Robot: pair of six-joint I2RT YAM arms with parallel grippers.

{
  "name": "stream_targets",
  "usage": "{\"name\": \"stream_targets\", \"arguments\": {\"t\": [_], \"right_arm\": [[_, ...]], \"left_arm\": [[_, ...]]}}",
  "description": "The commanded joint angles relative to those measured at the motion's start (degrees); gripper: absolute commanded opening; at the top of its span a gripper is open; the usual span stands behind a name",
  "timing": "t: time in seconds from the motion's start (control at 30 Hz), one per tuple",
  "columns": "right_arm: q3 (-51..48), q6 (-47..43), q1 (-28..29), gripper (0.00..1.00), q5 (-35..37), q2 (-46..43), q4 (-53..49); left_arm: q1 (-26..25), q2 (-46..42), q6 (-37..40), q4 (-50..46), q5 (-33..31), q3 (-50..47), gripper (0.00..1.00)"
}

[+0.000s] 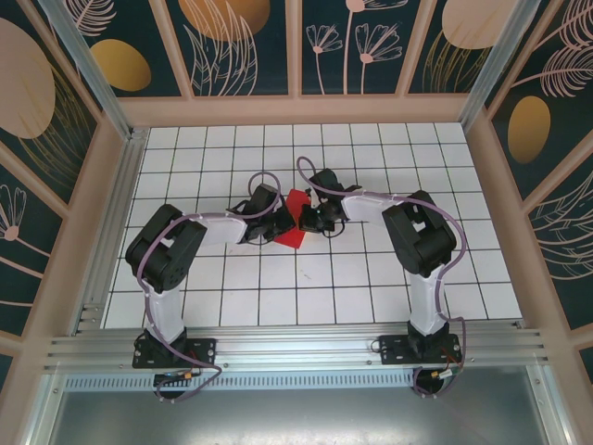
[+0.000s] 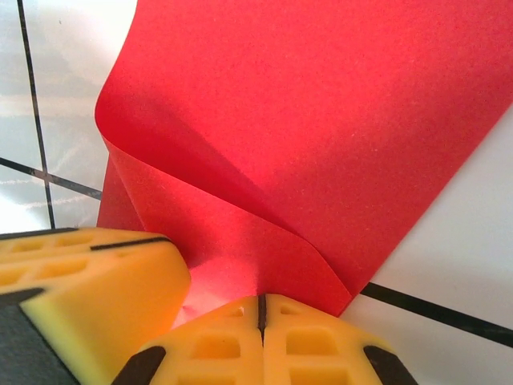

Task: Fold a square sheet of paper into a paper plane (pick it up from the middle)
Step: Fold the triangle a second time at the center of the table.

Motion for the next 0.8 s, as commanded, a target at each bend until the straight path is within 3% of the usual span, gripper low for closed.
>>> {"name": "stream_targets", "arguments": {"t": [0.0,0.77], "right_arm": [[-1.9,-1.8,0.3,0.00,2.9,4.4,-3.3],[-1.3,-1.7,-0.3,0.00,2.5,4.4,-3.0]], "left_arm": [[0.5,-0.2,-0.8,0.8,1.2,1.9,0.13],[1.2,4.0,0.8,-6.0,-6.5,4.8,0.09]]}}
